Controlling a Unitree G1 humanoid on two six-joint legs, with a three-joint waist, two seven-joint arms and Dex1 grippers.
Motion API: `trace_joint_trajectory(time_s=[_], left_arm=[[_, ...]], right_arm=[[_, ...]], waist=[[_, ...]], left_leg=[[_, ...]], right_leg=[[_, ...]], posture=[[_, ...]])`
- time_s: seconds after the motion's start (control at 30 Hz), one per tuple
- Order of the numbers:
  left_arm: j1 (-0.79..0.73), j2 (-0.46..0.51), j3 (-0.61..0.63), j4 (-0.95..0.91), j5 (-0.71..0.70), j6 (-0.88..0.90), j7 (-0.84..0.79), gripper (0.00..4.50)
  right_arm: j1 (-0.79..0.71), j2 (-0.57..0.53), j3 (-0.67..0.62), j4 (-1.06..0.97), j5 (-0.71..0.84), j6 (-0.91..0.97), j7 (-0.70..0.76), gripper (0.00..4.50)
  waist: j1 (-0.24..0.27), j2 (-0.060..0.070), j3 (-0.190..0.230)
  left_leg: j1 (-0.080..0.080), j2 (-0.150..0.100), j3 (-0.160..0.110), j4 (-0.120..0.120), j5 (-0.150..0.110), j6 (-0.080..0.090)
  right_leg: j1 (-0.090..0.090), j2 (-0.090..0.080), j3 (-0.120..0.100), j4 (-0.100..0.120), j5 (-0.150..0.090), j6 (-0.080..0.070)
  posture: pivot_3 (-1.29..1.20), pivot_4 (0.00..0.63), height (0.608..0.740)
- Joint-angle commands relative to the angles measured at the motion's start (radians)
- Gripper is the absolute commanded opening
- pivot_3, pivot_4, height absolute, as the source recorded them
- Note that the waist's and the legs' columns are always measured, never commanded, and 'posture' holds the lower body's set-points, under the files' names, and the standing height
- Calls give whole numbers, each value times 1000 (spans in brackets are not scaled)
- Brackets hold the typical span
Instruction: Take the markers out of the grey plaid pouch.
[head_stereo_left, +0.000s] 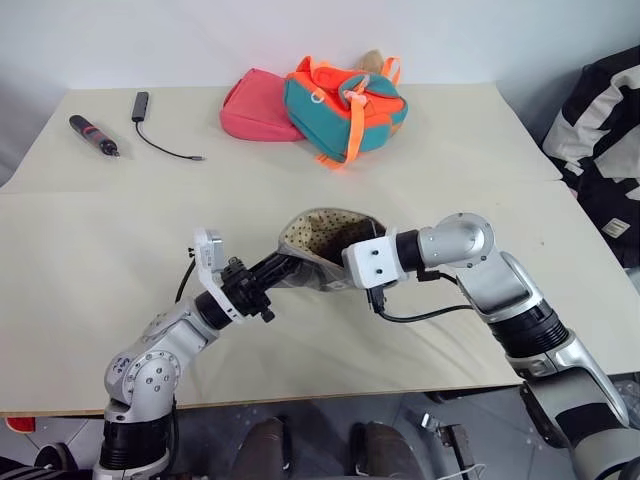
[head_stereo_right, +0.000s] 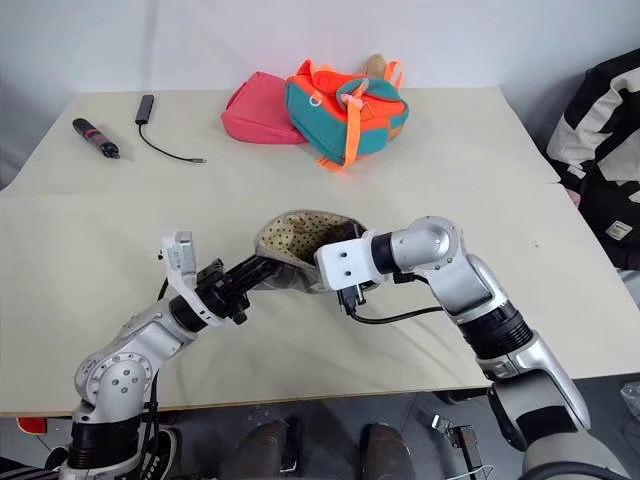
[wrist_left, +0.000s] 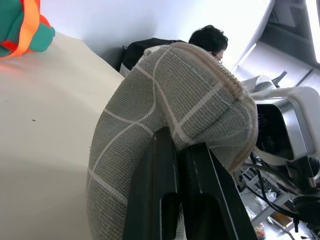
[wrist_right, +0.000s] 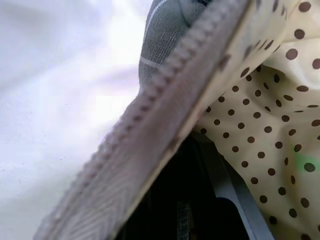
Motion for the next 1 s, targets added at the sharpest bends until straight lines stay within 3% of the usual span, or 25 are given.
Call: trace_joint_trajectory(time_s=[0.03, 0.17, 0.37, 1.0], left_arm=[[-23, 3, 37, -25, -18, -32, 8, 0], [40, 69, -52, -55, 100, -61, -65, 0], [97, 129, -71, -39, 189, -132, -123, 0], [121, 150, -46, 73, 329, -327, -152, 0]], right_arm=[[4, 22, 41, -69, 45, -43, 54, 603], [-29, 53, 9, -35, 39, -42, 3, 603], [-61, 40, -40, 22, 36, -59, -14, 603], [-38, -24, -91, -27, 166, 146, 53, 603]], waist=[[0, 0, 0], [-2, 0, 0], [-2, 0, 0], [0, 0, 0]], left_leg=[[0, 0, 0, 0, 0, 0], [0, 0, 0, 0, 0, 0], [1, 1, 1, 0, -2, -4], [0, 1, 2, 0, -4, -4]], right_leg=[[0, 0, 0, 0, 0, 0], [0, 0, 0, 0, 0, 0], [0, 0, 1, 0, 0, 0], [-1, -6, 1, -1, 0, 0]], posture=[[0, 150, 740], [0, 150, 740], [0, 150, 740], [0, 150, 740]])
